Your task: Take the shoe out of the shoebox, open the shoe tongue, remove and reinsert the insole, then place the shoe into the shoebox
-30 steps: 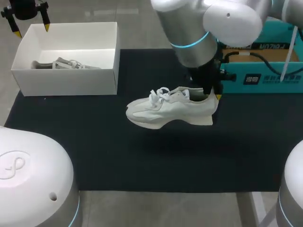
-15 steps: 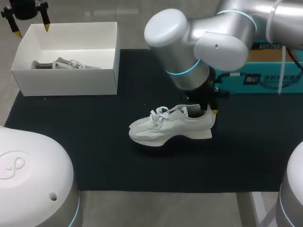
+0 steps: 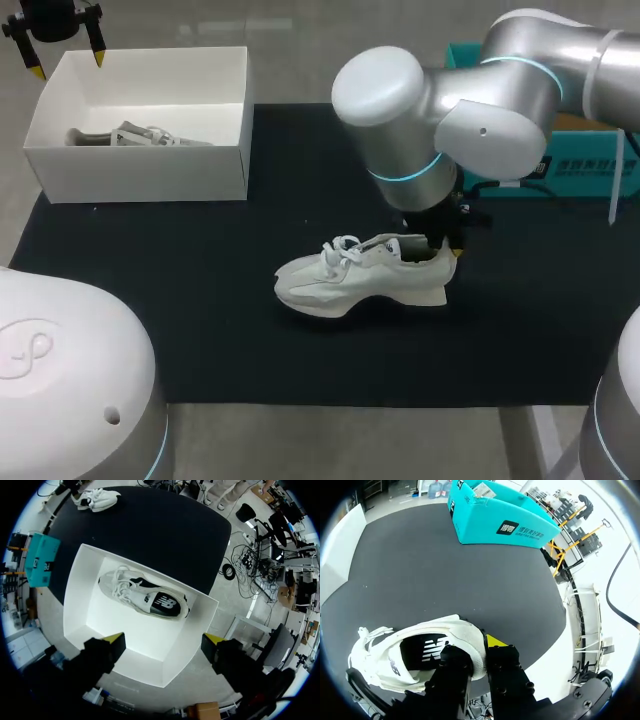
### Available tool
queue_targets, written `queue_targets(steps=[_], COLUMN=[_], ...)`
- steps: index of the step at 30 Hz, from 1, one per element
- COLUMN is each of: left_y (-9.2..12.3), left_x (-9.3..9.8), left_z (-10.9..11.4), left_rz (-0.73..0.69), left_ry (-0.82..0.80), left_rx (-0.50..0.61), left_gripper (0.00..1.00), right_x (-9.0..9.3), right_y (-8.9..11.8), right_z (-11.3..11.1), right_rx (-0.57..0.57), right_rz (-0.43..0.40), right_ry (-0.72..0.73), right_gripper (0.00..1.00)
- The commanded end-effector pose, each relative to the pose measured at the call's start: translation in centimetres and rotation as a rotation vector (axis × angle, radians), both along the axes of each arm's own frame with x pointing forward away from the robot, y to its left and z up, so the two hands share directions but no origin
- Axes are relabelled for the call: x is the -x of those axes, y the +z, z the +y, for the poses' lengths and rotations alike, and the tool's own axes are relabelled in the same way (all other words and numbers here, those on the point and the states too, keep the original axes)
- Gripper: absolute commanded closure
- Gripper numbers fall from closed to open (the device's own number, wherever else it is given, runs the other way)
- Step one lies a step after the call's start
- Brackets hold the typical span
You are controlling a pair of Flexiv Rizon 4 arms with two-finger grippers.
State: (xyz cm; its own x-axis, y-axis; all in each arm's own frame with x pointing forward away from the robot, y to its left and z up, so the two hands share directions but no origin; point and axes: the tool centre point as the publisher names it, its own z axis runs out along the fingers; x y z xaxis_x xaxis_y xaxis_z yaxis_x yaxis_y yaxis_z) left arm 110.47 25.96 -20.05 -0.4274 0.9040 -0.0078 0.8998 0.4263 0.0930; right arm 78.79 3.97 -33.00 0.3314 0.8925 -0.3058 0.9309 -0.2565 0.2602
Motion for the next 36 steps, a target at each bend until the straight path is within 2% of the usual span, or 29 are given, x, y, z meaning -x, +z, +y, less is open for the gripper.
queue_targets(steps=[1, 13, 20, 28, 29, 30, 31, 36], left_y=[0.0, 0.0, 0.0, 0.0, 0.0, 0.0, 0.0, 0.0], left_x=[0.0, 0.0, 0.0, 0.0, 0.0, 0.0, 0.0, 0.0], left_z=[0.0, 0.0, 0.0, 0.0, 0.0, 0.0, 0.0, 0.0], left_rz=[0.0, 0.0, 0.0, 0.0, 0.0, 0.0, 0.0, 0.0], left_ry=[-0.001, -0.001, -0.001, -0.001, -0.001, -0.001, -0.001, -0.001], left_rx=[-0.002, -0.002, -0.002, -0.002, -0.002, -0.002, -0.002, -0.002], left_gripper=[0.0, 0.0, 0.0, 0.0, 0.0, 0.0, 0.0, 0.0], right_x=[0.5, -1.2, -1.0, -1.0, -1.0, -0.9, -0.7, -0.1], right_y=[-0.5, -2.2, -3.7, -4.6, -4.6, -4.6, -4.3, -2.6], right_z=[-0.6, -1.1, -1.0, -0.7, -0.7, -0.7, -0.7, -0.7], right_rx=[-0.134, -0.177, -0.178, -0.18, -0.181, -0.181, -0.183, -0.176], right_rz=[-0.288, -0.301, -0.272, -0.258, -0.257, -0.256, -0.258, -0.271], right_ry=[-0.668, -0.738, -0.769, -0.796, -0.799, -0.802, -0.807, -0.789], right_gripper=[1.0, 1.0, 1.0, 1.0, 0.8, 0.51, 0.0, 0.0])
